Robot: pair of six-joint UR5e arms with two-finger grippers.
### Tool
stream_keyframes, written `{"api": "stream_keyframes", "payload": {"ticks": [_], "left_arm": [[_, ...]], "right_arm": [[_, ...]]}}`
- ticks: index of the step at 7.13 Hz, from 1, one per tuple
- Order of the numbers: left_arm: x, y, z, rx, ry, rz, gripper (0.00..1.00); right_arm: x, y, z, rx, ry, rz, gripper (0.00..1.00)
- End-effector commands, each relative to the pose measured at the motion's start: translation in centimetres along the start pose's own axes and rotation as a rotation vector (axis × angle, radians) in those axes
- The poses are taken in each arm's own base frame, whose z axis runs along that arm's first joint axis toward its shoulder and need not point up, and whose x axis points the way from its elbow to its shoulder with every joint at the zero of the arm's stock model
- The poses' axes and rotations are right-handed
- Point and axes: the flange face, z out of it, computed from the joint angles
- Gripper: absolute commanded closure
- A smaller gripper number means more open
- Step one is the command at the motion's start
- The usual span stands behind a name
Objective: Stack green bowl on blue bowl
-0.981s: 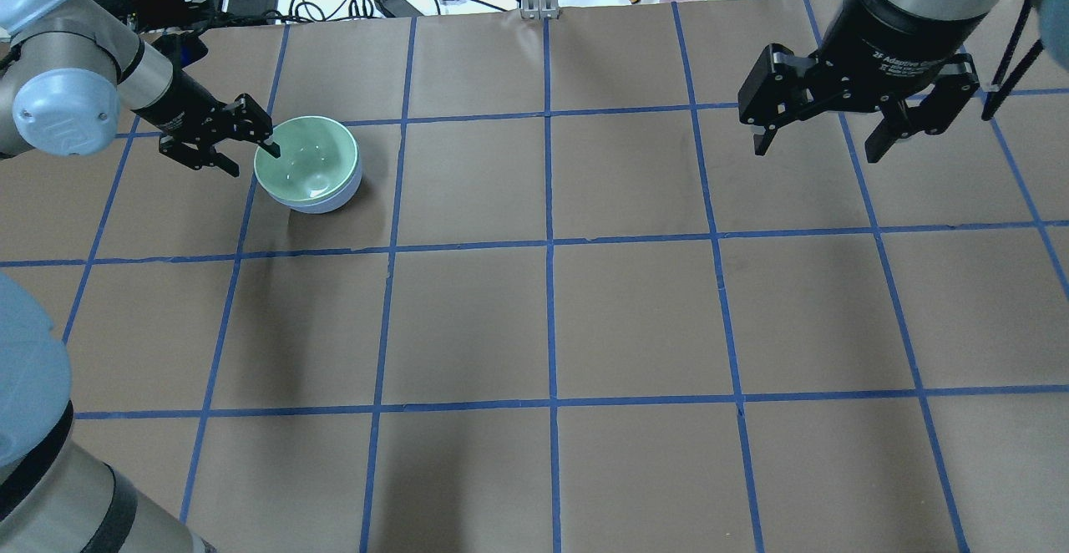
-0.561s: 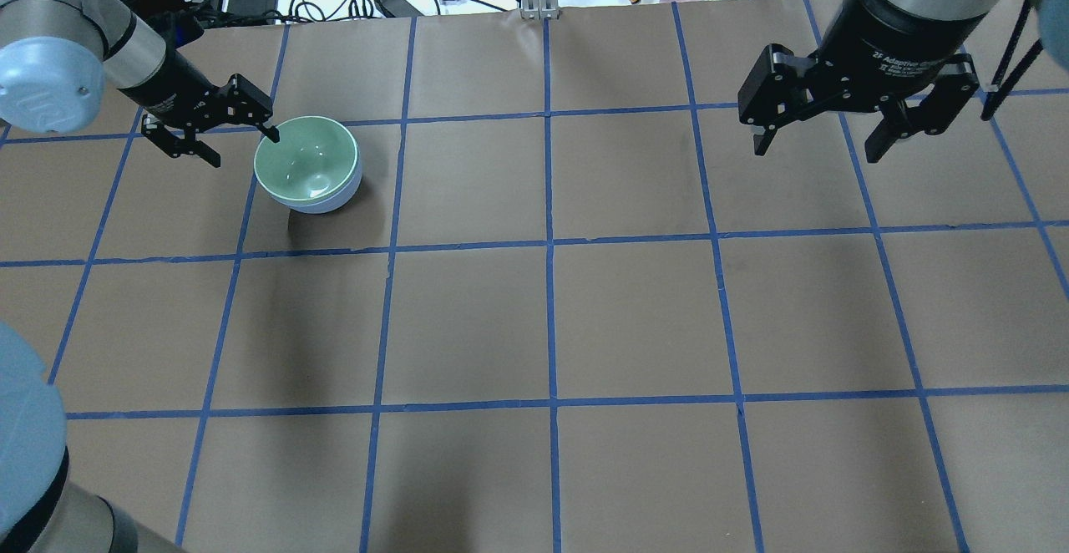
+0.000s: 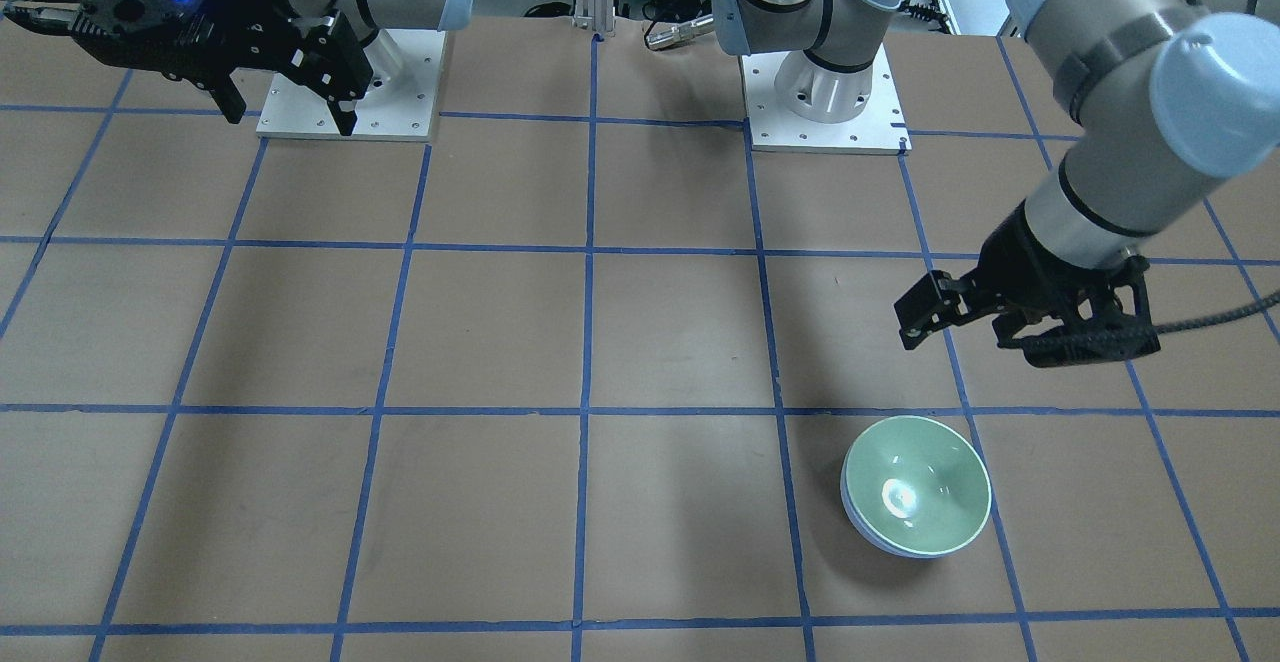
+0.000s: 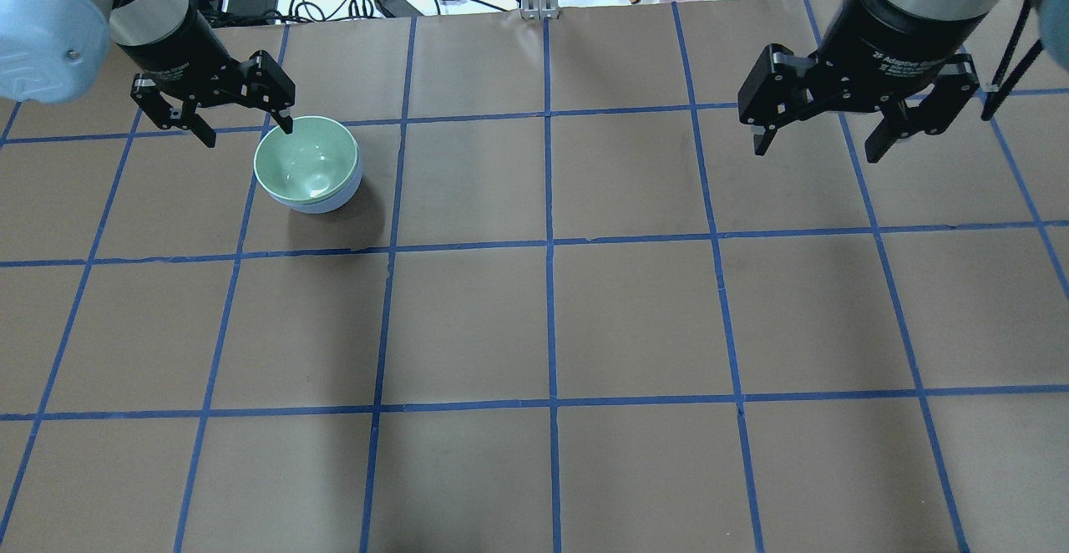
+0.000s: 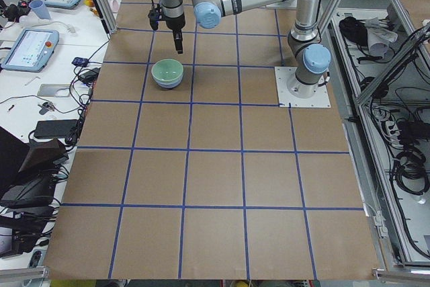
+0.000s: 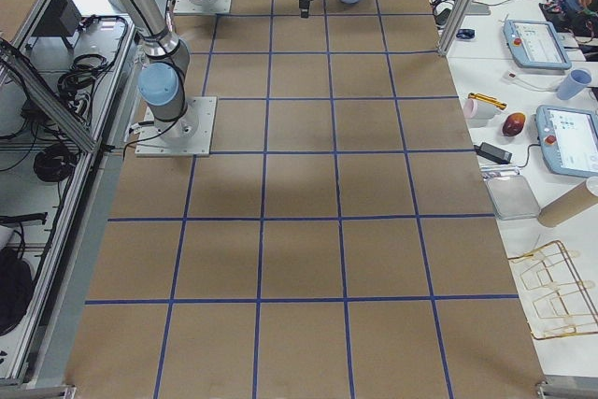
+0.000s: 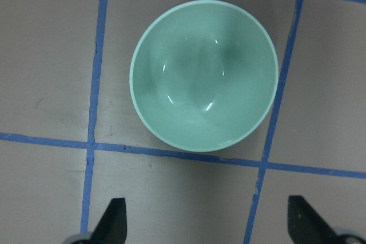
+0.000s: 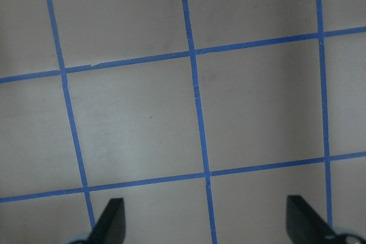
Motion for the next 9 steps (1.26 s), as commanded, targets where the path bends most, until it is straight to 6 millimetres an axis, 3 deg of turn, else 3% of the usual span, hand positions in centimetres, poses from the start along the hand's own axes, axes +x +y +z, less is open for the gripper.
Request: {"api": "stream_keyframes", "payload": {"ticks": [1, 3, 5, 9], "left_arm": [[4.0, 4.4, -4.4, 0.035, -0.004, 0.06, 0.0], [6.2, 6.7, -6.0, 0.061, -0.003, 0.106, 0.0], [6.3, 8.8, -7.5, 0.069, -0.004, 0.121, 0.0], [6.3, 8.9, -8.5, 0.089, -0.003, 0.122, 0.0]], "right_arm": [[0.0, 0.0, 0.0, 0.001, 0.0, 0.0, 0.0], [0.0, 0.0, 0.0, 0.001, 0.0, 0.0, 0.0], [0.0, 0.0, 0.0, 0.0, 0.0, 0.0, 0.0], [0.0, 0.0, 0.0, 0.001, 0.0, 0.0, 0.0]]}}
